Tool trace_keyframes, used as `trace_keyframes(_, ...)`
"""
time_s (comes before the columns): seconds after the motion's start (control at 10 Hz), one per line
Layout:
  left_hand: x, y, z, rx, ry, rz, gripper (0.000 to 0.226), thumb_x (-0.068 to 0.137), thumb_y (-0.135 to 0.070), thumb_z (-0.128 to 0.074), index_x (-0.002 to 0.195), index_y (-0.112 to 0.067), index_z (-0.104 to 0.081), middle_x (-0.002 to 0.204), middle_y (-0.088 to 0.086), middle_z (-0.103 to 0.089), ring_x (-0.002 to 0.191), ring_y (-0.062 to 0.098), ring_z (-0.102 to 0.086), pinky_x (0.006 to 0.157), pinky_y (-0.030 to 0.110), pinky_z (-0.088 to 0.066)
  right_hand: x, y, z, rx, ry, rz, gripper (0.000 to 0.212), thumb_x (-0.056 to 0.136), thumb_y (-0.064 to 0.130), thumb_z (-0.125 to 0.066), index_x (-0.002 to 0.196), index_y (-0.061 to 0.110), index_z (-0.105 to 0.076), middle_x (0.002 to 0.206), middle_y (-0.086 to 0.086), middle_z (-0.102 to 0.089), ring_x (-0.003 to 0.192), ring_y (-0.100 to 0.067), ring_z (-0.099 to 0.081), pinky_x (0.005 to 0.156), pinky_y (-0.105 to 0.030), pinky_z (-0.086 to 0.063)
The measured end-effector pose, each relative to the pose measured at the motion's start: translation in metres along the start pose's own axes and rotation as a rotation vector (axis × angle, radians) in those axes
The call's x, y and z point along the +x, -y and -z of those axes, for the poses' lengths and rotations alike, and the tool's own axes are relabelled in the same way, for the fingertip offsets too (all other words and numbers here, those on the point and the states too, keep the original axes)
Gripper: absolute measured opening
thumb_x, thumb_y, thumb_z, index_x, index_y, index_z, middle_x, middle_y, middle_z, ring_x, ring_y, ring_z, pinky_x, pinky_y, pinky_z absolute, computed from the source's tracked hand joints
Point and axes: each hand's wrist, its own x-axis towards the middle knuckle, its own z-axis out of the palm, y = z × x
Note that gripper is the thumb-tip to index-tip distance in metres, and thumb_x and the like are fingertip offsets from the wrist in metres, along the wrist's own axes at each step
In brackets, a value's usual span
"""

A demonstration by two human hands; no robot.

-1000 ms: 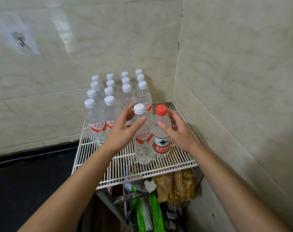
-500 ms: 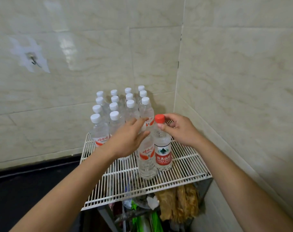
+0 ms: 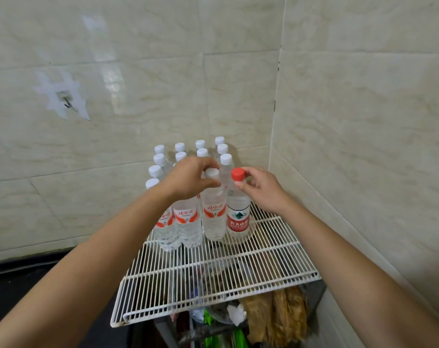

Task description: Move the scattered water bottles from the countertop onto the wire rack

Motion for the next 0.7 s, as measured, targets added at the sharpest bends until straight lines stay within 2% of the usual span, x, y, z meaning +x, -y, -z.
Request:
trace_keyframes(0.1,0.003,0.007,-0.004,0.011,-0.002,0.038,0.036,0.085,-0.030,-0.078,0.117,-0.016,-0.069,0.105,-0.001,-0.070,0.083,0.014,-0.054,0.072,0.028,-0.039,0.006,0.001,-0.007,0.005,0.005,-0.007,0.037,0.096,0.027,-0.068,0.131,0.016,-0.062,0.119,0.002,-0.060,0.104,-0.016,-0.061,0.100,-0.043,-0.052)
trace_keyframes(0.2,0.001,0.013,-0.010,0.056,-0.010,0.054,0.038,0.087,-0.032,-0.076,0.121,-0.018,-0.068,0.110,0.003,-0.072,0.087,0.019,-0.059,0.078,0.032,-0.044,0.011,-0.001,-0.011,0.005,-0.001,0.000,0.038,0.096,0.027,-0.067,0.132,0.016,-0.061,0.116,0.004,-0.058,0.101,-0.013,-0.060,0.099,-0.042,-0.052)
trace_keyframes(0.3,-0.002,0.019,-0.015,0.135,-0.022,0.059,0.046,0.089,-0.038,-0.073,0.130,-0.020,-0.064,0.114,0.006,-0.072,0.102,0.027,-0.064,0.087,0.038,-0.047,0.010,-0.001,-0.015,-0.031,0.030,-0.007,0.042,0.097,0.032,-0.065,0.137,0.018,-0.058,0.124,0.002,-0.059,0.110,-0.018,-0.060,0.103,-0.046,-0.050)
trace_keyframes(0.4,0.000,0.021,-0.017,0.190,-0.006,0.053,0.051,0.092,-0.042,-0.068,0.137,-0.021,-0.058,0.119,0.008,-0.069,0.110,0.028,-0.061,0.093,0.039,-0.045,0.011,-0.001,-0.017,-0.048,0.039,-0.028,0.046,0.098,0.036,-0.062,0.141,0.020,-0.054,0.133,-0.002,-0.058,0.120,-0.020,-0.057,0.107,-0.048,-0.047)
trace_keyframes(0.5,-0.005,0.021,-0.021,0.300,-0.019,0.027,0.059,0.093,-0.048,-0.063,0.144,-0.020,-0.050,0.134,0.007,-0.061,0.123,0.028,-0.053,0.102,0.042,-0.039,0.005,0.003,-0.016,-0.065,0.052,-0.043,0.055,0.099,0.040,-0.060,0.149,0.022,-0.046,0.142,-0.002,-0.055,0.129,-0.019,-0.053,0.112,-0.047,-0.044)
trace_keyframes(0.6,-0.032,0.022,-0.029,0.313,-0.226,-0.060,0.057,0.093,-0.045,-0.064,0.141,-0.016,-0.052,0.141,0.008,-0.055,0.127,0.030,-0.048,0.104,0.044,-0.040,-0.008,-0.001,-0.012,-0.064,0.044,-0.050,0.075,0.097,0.049,-0.059,0.159,0.025,-0.026,0.158,0.001,-0.042,0.143,-0.017,-0.042,0.117,-0.047,-0.037)
trace_keyframes(0.7,-0.065,0.017,-0.050,0.181,-0.457,-0.148,0.034,0.092,-0.034,-0.063,0.119,-0.012,-0.066,0.121,0.008,-0.063,0.108,0.027,-0.057,0.088,0.040,-0.047,-0.017,0.001,0.000,-0.038,-0.104,-0.060,0.077,0.096,0.052,-0.058,0.160,0.025,-0.024,0.161,0.003,-0.036,0.144,-0.014,-0.039,0.116,-0.047,-0.040)
